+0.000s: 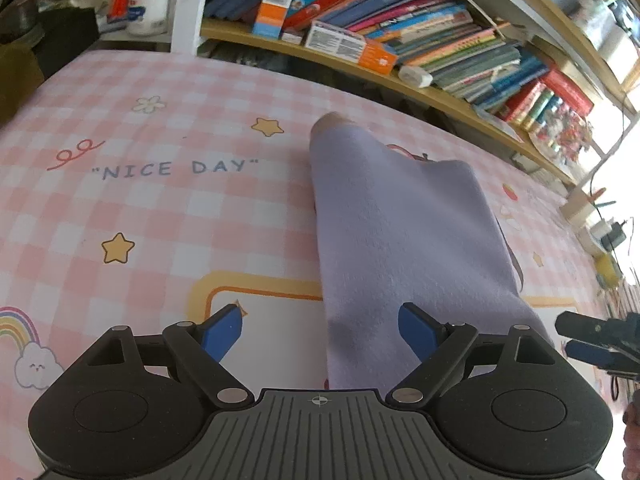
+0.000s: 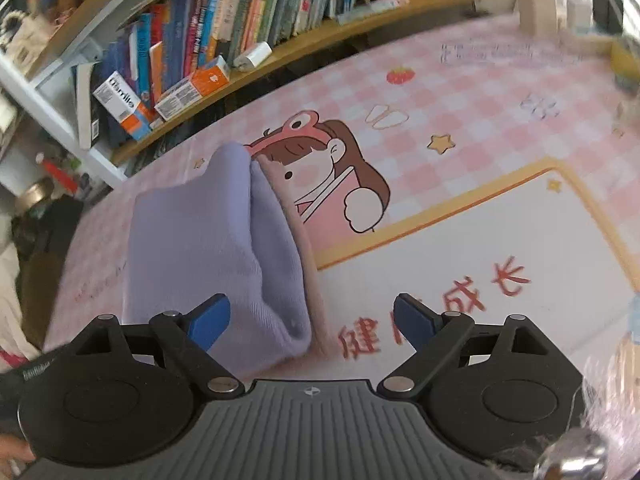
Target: Fold clothes
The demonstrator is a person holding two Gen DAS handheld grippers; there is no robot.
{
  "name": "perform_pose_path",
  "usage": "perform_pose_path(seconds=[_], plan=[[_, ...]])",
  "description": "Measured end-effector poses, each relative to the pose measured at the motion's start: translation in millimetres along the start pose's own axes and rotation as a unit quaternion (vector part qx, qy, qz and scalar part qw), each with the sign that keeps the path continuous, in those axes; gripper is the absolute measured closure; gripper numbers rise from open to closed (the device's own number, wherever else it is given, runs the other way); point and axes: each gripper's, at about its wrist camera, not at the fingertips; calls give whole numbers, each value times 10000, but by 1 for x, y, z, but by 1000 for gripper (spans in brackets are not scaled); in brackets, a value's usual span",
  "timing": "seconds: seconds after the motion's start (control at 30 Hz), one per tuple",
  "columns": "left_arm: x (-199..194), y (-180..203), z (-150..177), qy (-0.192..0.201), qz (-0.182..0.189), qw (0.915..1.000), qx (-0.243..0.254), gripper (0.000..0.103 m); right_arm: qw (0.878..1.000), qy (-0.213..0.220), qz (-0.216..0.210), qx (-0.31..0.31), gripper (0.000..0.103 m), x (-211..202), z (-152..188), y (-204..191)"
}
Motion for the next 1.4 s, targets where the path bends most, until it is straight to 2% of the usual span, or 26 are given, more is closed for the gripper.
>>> perform_pose_path(seconds=[0.4,0.73,0.87,0.97,1.0,1.03,1.07,1.1,1.2,1.27,1.37,1.4], plan=[[17,-14,1,-45,241,9963,-823,15,9986,-393,-319,-170,14,37,-15,-6],[30,-15,-16,72,365,9940,-1031,16,9965,-544,-629,-55,18,66,-35,-11],[36,-14,-26,66,343,9931,-1118,18,9938,-640,-906,1,32,76,-42,-15],[42,-12,-27,19,411,9925,-1154,31,9926,-684,-988,-171,54,82,-44,-21],[44,-11,-27,28,440,9924,-1151,41,9923,-699,-998,-227,60,83,-45,-22],[45,-9,-27,53,451,9926,-1123,47,9926,-583,-1005,-357,68,78,-45,-26],[45,-7,-28,83,456,9930,-1087,50,9926,-453,-1014,-498,72,74,-45,-29],[45,-4,-28,95,416,9936,-1044,51,9915,-186,-1054,-745,79,64,-44,-35],[46,0,-29,72,309,9948,-969,52,9749,531,-1529,-1530,81,33,-40,-56],[46,1,-29,65,291,9949,-960,52,9663,627,-1531,-1975,81,27,-35,-69],[46,0,-30,60,313,9945,-993,51,9733,467,-1235,-1876,78,38,-36,-68],[46,-1,-30,62,316,9944,-1003,50,9770,390,-1138,-1759,72,42,-37,-63]])
Point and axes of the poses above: each gripper's, at about its wrist camera, not at the fingertips, and x roughly the way its jaws point, y to its right, z to its underside, and after that the axes turned 10 degrees about z, right-handed
